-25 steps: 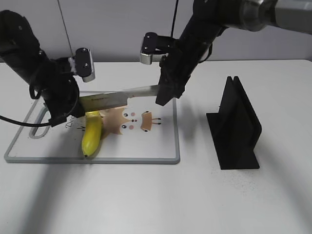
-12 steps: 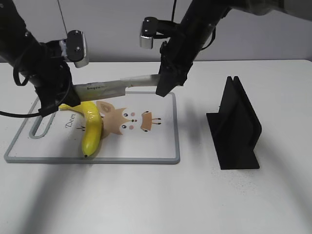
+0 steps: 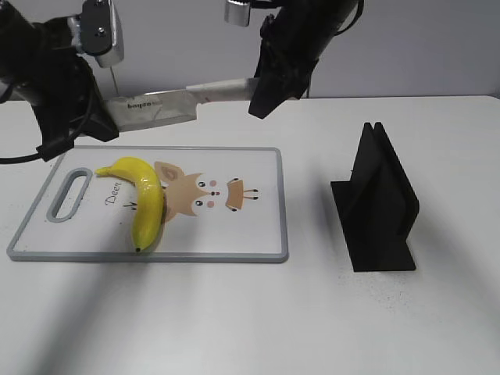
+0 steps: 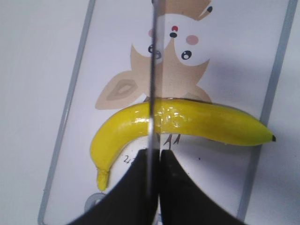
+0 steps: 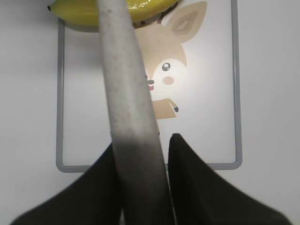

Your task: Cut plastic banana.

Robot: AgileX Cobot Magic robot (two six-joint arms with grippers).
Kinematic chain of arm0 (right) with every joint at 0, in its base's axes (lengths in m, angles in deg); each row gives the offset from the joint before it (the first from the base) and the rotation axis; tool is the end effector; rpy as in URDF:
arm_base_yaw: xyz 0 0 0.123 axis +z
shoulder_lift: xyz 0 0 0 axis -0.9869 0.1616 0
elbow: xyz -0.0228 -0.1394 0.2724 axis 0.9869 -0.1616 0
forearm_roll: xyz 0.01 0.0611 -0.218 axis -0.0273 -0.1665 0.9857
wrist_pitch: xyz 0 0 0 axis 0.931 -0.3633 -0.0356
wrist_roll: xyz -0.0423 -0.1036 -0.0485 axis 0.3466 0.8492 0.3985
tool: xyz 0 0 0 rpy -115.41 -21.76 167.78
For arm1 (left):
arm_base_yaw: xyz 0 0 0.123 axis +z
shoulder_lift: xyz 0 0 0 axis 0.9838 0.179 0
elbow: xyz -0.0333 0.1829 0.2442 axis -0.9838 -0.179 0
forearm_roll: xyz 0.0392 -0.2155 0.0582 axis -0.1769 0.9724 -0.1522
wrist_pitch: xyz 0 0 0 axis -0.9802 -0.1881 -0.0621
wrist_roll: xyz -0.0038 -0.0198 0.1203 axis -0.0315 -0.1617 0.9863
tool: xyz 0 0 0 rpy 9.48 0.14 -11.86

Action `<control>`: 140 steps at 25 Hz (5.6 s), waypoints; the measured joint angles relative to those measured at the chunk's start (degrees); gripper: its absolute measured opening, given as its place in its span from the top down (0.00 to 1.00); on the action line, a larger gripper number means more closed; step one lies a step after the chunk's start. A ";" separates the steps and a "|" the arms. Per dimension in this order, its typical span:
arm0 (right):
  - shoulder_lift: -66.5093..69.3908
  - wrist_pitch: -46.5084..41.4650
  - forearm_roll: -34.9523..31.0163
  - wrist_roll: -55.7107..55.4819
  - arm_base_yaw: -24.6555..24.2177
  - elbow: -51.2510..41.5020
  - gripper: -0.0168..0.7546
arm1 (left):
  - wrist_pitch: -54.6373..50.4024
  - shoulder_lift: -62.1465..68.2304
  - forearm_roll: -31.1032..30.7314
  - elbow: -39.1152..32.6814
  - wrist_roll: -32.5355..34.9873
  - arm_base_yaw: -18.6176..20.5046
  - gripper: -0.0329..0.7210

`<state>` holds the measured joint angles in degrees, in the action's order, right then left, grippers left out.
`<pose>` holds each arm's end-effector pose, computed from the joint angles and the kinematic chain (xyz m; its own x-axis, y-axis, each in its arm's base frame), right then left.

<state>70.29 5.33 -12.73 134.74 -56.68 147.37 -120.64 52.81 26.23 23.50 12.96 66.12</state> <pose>0.4091 0.2354 0.2530 -0.0556 -0.8731 -0.4843 -0.9938 0.0952 -0.0575 0.3303 -0.1157 0.2551 -0.0816 0.9086 -0.4096 0.9490 0.1964 0.2466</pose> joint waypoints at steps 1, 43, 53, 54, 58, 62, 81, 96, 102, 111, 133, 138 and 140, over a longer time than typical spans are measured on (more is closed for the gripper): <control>-0.46 0.00 -0.13 -0.18 0.00 0.00 0.67 | -0.06 -0.57 0.00 0.00 0.00 0.00 0.81; -13.87 1.66 1.21 -9.36 -0.23 -7.28 0.74 | 11.35 -24.84 5.39 -0.06 -11.53 1.02 0.17; -18.59 1.56 8.35 -24.90 -0.23 -8.79 0.74 | 7.48 -32.01 4.81 -0.06 -29.94 7.40 0.17; -19.11 1.56 8.49 -26.32 -0.23 -8.79 0.74 | 6.94 -32.61 4.60 -0.06 -30.94 7.47 0.17; -20.99 1.56 8.55 -31.44 -0.23 -8.79 0.74 | 5.00 -34.98 4.04 -0.77 -34.82 7.47 0.17; -22.80 1.50 9.08 -37.35 -0.23 -8.83 0.74 | 4.14 -38.28 1.79 -2.63 -39.89 7.47 0.17; -24.62 1.44 9.75 -53.91 -0.23 -8.89 0.74 | -10.36 -55.40 -13.75 -18.12 -61.40 7.47 0.19; -27.79 1.39 9.75 -56.42 -0.23 -9.82 0.74 | -11.03 -77.86 -13.79 -36.15 -64.14 7.47 0.21; -32.23 1.48 9.75 -56.79 -0.23 -17.69 0.74 | -11.43 -85.38 -10.88 -43.03 -64.55 7.47 0.23; -39.39 3.63 9.99 -57.80 -0.23 -33.02 0.74 | -11.38 -91.38 -12.70 -43.58 -70.42 7.47 0.29; -53.75 18.16 11.43 -67.22 -0.23 -58.29 0.74 | -11.23 -97.31 -14.96 -43.94 -74.71 7.47 0.29; -53.75 21.27 19.47 -78.73 -0.23 -61.09 0.74 | -11.18 -97.31 -14.96 -43.94 -74.71 7.47 0.18; -53.75 22.70 23.60 -83.63 -0.23 -62.70 0.74 | -11.18 -97.31 -14.96 -43.94 -74.71 7.47 0.16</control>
<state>16.53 28.03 10.87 51.11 -56.91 84.67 -131.82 -44.50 11.28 -20.45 -61.75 73.58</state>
